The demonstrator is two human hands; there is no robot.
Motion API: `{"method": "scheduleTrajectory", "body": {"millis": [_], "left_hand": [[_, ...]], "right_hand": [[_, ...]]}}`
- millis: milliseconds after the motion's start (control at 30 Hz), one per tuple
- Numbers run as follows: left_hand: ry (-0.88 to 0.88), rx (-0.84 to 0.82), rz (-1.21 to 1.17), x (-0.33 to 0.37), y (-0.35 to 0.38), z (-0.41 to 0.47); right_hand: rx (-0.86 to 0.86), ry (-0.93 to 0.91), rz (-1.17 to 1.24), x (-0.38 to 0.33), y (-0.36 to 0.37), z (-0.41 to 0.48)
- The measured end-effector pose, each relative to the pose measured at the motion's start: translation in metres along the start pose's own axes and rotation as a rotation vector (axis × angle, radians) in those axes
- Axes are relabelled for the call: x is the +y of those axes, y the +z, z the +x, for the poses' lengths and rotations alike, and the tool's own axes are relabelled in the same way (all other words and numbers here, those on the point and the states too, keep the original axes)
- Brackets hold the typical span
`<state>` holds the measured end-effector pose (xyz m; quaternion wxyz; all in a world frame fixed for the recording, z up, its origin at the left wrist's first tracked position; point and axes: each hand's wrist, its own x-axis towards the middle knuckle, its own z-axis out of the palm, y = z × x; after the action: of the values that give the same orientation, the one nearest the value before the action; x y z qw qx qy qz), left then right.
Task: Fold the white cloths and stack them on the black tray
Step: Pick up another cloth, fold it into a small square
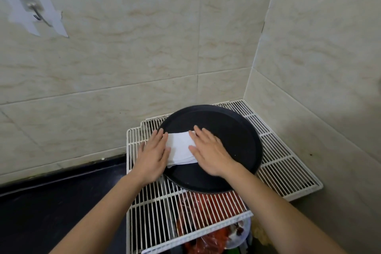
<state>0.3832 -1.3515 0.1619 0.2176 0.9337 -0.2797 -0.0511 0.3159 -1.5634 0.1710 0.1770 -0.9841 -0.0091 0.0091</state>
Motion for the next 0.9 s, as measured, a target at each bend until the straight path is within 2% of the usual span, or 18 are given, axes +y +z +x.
{"method": "scheduleTrajectory", "body": {"millis": [67,167,333,467,633,800,900], "left_hand": [[-0.015,-0.115,0.042,-0.005,0.011,-0.004],[-0.033,-0.113,0.026,-0.002,0.013,-0.008],[-0.002,0.186,0.013,0.004,-0.019,-0.026],[-0.038,0.367,0.139,0.002,-0.048,-0.058],[-0.283,0.407,0.262,-0.011,-0.049,-0.145],[-0.639,0.386,0.310,-0.053,-0.043,-0.256],[-0.792,0.400,0.325,-0.072,-0.050,-0.308]], "right_hand": [[-0.109,-0.016,-0.156,-0.001,0.008,-0.006],[-0.142,0.030,-0.133,0.001,0.009,-0.013],[0.065,0.043,-0.081,-0.005,-0.014,-0.024],[0.244,-0.004,-0.067,-0.021,-0.030,-0.026],[0.319,-0.173,0.002,-0.075,-0.006,-0.024],[0.213,-0.494,-0.047,-0.156,0.053,-0.027],[0.144,-0.575,-0.063,-0.195,0.082,-0.034]]}}
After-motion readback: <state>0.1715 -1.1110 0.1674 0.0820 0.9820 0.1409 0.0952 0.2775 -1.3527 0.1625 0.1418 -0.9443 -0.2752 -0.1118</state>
